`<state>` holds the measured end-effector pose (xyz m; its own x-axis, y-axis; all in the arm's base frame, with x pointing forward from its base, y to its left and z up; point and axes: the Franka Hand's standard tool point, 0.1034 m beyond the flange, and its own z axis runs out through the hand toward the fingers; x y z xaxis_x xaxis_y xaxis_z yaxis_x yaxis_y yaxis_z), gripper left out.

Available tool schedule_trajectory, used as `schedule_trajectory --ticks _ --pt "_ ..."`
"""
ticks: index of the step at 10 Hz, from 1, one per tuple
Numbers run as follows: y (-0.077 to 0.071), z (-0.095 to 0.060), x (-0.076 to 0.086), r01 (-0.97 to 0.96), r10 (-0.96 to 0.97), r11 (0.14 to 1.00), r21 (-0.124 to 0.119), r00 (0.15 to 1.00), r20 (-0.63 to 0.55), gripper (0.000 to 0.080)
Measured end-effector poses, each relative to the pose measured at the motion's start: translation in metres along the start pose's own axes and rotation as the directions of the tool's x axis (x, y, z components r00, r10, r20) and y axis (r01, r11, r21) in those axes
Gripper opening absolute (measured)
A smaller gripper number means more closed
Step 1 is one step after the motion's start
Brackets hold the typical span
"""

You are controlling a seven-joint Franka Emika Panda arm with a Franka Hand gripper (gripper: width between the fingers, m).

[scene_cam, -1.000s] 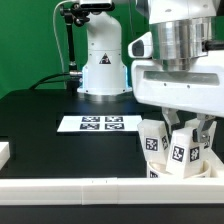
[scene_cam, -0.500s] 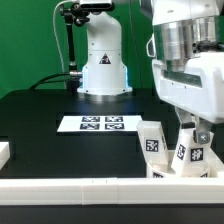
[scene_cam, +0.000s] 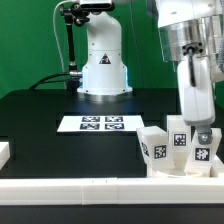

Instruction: Assemble stool

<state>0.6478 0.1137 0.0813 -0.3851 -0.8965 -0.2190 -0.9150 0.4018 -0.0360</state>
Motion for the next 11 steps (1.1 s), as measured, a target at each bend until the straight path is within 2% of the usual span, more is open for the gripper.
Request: schedule_trajectory --ticks 2,5,6,7,8,9,10,11 --pt "0.002 0.001 -0.004 -0.092 0.092 0.996 -0.004 0.996 0.012 0.0338" --pt "0.003 0.001 -0.006 -0.133 0.134 0.991 -0.010 0.991 0.030 0.0338" --pt "0.004 0.001 -0.006 -0.089 0.090 0.996 -0.009 0.996 0.030 0.0338" --pt "0.004 0.001 -0.008 -0.086 0.087 0.996 -0.011 0.996 0.030 0.0518" --pt "0.002 -0.004 -0.016 -0.072 0.073 0.997 -0.020 0.997 0.038 0.0607" --pt "-0.009 -0.008 -0.037 -0.061 0.062 0.998 -0.014 0.996 0.058 0.0607" --pt "-0.015 -0.019 -0.042 -0.009 0.006 1.000 0.024 0.996 0.088 0.0641" --pt "0.000 -0.037 -0.016 0.003 -0.007 0.999 0.042 0.995 0.098 0.0647"
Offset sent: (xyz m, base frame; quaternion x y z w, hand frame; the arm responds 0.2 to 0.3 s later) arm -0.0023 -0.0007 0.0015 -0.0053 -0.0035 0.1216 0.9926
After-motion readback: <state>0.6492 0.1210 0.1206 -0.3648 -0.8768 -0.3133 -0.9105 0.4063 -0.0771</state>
